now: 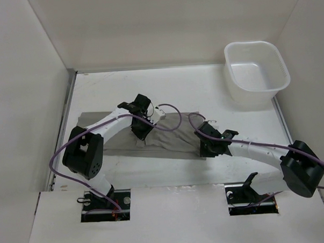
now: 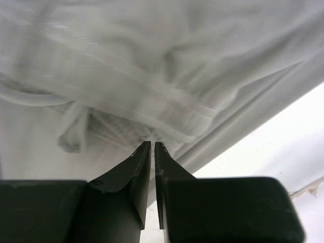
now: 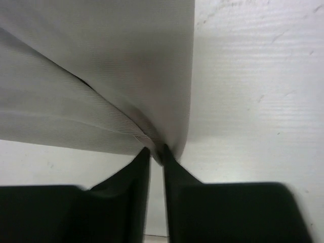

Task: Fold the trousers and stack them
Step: Fold the trousers

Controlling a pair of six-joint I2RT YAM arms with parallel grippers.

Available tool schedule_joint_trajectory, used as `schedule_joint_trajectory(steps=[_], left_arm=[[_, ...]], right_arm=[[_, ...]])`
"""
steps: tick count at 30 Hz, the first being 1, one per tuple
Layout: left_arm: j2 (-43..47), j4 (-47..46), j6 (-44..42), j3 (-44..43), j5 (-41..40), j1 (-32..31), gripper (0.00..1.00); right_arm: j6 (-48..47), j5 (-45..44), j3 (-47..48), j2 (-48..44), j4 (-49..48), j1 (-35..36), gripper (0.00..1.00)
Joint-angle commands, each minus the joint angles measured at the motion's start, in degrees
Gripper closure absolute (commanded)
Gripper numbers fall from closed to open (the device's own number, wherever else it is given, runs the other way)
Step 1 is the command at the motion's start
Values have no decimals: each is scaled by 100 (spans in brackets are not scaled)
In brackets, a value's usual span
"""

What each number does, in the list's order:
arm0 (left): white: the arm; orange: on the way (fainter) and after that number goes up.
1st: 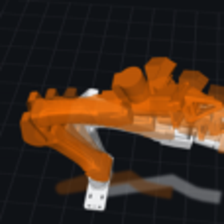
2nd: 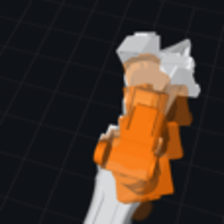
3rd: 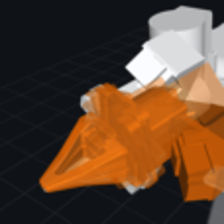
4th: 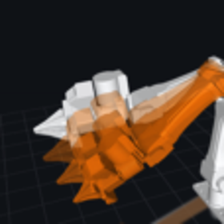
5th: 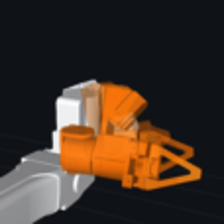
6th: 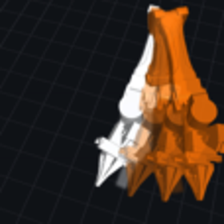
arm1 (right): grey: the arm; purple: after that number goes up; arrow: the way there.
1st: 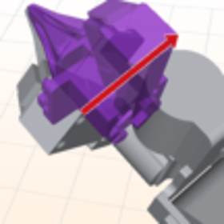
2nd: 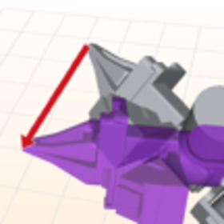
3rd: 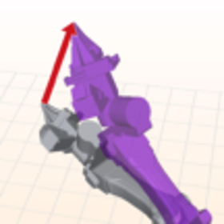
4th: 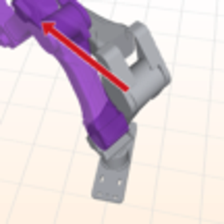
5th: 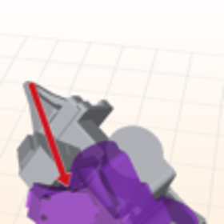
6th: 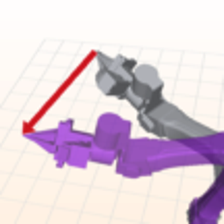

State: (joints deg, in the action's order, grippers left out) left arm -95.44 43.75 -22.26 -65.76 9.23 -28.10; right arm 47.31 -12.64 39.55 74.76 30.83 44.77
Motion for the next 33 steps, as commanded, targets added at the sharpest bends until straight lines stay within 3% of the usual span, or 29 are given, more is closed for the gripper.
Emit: schedule_joint_trajectory(steps=[1, 6, 10, 13, 18, 24, 29, 33], left_arm=[[140, 196, -191, 300, -106, -156, 91], [148, -6, -156, 283, -255, 63, 88], [227, 37, -156, 81, -300, 309, 88], [368, 90, -147, -25, -291, 432, 86], [622, 134, -112, -148, -229, 704, 80], [816, 117, -138, -113, -229, 1573, 74], [939, 29, -270, 36, -220, 2540, 73], [1009, 11, -419, 133, -220, 3322, 72]], right_arm=[[-160, 244, -44, 74, 46, 123, 72], [-144, 464, -395, -1320, 55, 141, 46], [374, 588, -772, -2649, 46, -235, 45], [840, 588, -1141, -2827, -243, -876, 41], [860, 816, -1328, -1854, -1612, -1835, 30], [165, 1027, -678, -465, -2713, -1924, 20], [-55, 1404, -107, 687, -2732, -1916, 22], [-99, 1379, 263, 1206, -2057, -1907, 29]])
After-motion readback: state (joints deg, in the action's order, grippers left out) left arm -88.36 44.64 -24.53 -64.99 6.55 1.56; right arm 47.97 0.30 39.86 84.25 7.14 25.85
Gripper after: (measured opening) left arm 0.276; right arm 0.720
